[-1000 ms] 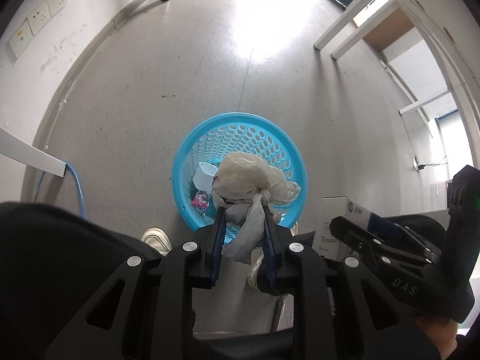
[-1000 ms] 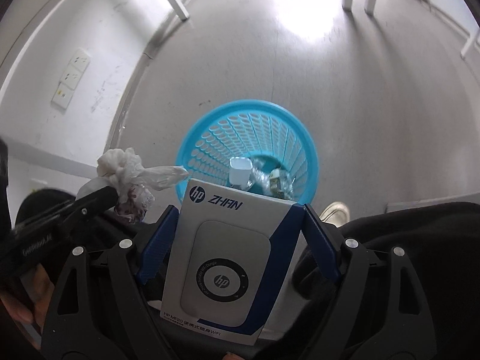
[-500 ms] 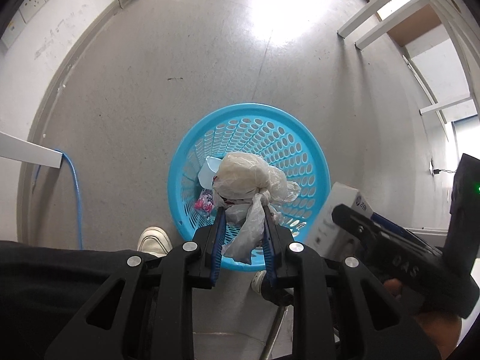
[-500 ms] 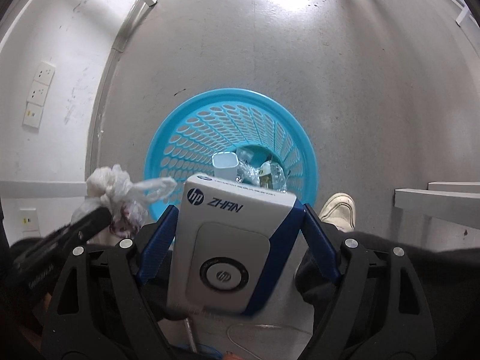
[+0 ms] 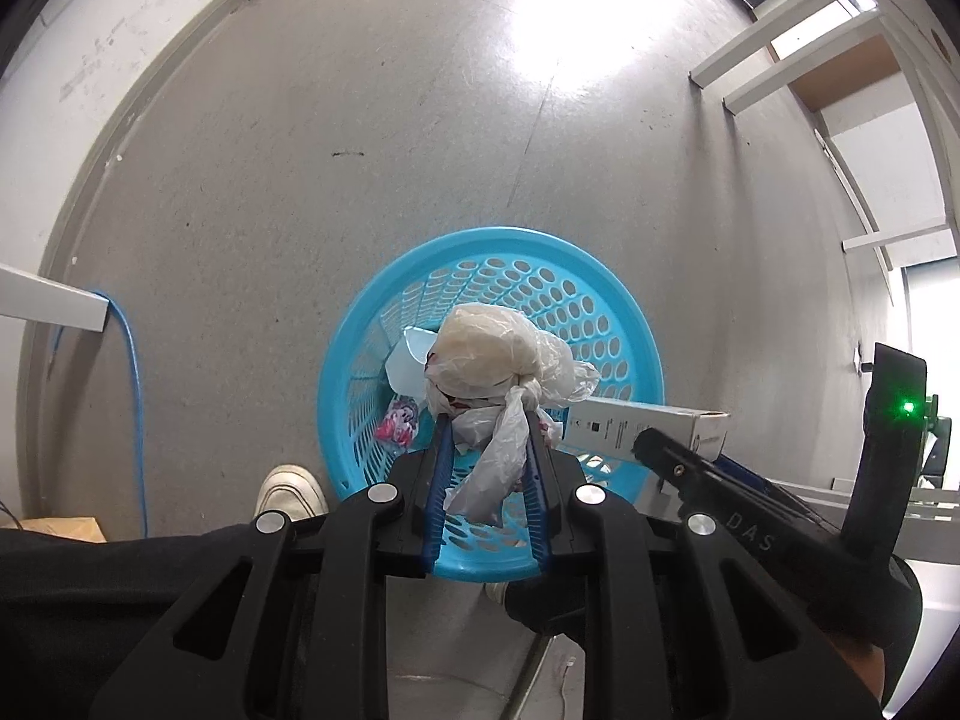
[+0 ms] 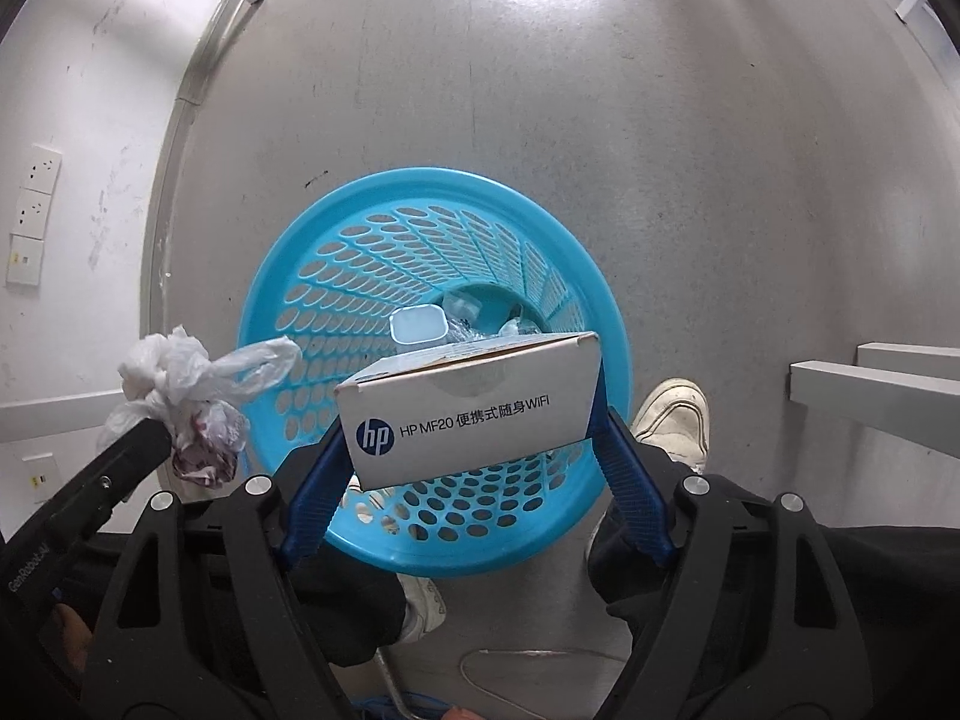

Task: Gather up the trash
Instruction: 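Open both tools to drop the box and bag into the wastebasket, then raise both tools back toward the remaining trash on the table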

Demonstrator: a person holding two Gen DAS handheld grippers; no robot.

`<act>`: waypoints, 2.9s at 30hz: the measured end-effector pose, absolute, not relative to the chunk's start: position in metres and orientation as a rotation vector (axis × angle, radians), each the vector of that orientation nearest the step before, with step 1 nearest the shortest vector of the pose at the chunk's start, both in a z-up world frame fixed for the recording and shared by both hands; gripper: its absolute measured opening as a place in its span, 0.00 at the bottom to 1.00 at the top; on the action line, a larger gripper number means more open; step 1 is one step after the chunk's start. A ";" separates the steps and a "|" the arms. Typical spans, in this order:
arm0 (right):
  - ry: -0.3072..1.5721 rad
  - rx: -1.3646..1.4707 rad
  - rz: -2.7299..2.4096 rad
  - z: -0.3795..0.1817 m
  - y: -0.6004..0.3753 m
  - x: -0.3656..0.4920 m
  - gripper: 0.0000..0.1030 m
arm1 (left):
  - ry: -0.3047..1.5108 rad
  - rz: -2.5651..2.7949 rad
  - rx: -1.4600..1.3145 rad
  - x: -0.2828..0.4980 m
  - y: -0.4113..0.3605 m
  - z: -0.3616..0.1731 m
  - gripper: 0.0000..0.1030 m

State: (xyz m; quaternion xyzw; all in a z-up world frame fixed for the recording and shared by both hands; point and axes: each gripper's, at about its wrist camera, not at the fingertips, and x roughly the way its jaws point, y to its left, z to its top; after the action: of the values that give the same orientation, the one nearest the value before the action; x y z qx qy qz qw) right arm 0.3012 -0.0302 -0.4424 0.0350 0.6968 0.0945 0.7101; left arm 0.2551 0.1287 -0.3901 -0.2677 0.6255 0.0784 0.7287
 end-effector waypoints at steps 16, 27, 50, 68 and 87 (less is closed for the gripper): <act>1.600 0.036 0.210 -0.453 -0.026 0.293 0.89 | 1.316 0.174 -0.661 0.257 0.138 -0.386 0.56; 1.538 -0.137 0.256 -0.418 -0.012 0.268 0.89 | 1.345 0.238 -0.563 0.239 0.132 -0.371 0.56; 1.288 -0.075 0.383 -0.301 -0.043 0.192 0.92 | 1.084 0.250 -0.382 0.167 0.114 -0.280 0.89; 1.115 -0.106 0.486 -0.209 -0.076 0.096 0.92 | 1.005 0.216 -0.174 0.085 0.078 -0.208 0.94; 0.740 -0.039 0.618 -0.033 -0.111 0.028 0.92 | 0.636 0.003 -0.175 0.025 0.080 -0.040 0.94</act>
State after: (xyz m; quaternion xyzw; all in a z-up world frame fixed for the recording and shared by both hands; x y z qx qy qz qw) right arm 0.0281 -0.1109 -0.0329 -0.0187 0.3560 0.2972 0.8858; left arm 0.0249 0.0800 -0.0399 -0.0858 0.3124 0.0016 0.9461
